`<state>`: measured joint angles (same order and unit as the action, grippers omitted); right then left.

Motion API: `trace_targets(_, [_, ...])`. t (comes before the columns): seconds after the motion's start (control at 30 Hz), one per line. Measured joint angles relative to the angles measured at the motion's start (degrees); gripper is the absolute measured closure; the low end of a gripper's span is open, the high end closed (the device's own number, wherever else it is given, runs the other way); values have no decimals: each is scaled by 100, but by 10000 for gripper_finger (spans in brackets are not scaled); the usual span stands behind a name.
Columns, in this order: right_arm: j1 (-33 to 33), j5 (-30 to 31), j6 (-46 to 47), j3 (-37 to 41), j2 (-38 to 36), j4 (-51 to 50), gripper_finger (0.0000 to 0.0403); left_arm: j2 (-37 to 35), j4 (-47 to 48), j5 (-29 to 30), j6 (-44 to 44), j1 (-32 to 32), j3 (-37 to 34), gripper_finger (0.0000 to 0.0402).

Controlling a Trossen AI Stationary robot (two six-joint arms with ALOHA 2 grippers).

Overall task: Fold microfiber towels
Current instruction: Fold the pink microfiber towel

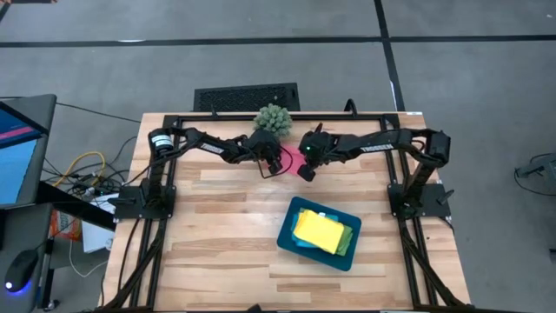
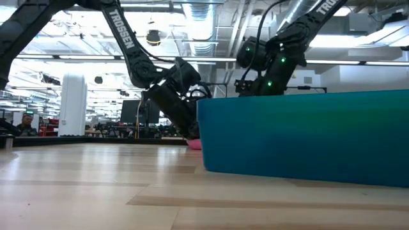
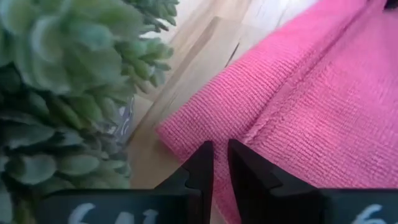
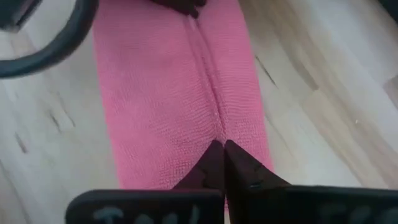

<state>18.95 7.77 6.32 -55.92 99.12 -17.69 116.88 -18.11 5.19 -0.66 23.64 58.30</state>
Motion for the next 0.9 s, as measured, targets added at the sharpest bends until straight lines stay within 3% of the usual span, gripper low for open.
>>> trace_targets(0.23, [19, 150, -64, 0, -52, -27, 391, -88, 295, -91, 291, -19, -4, 356])
trace_targets(0.5, [-100, 131, -185, 0, -56, -123, 392, -57, 738, -37, 1162, -165, 9, 356])
trace_targets(0.6, [-233, 129, -183, 0, -56, -113, 392, -59, 837, -289, 1659, -335, -16, 356])
trace_targets(0.77, [-418, 131, -181, 0, -56, -84, 385, -172, 1467, 207, 2262, -792, 0, 362])
trace_targets(0.9, [-546, 129, -179, 2, -56, -24, 387, -404, 2024, 639, 2692, -1174, -17, 390])
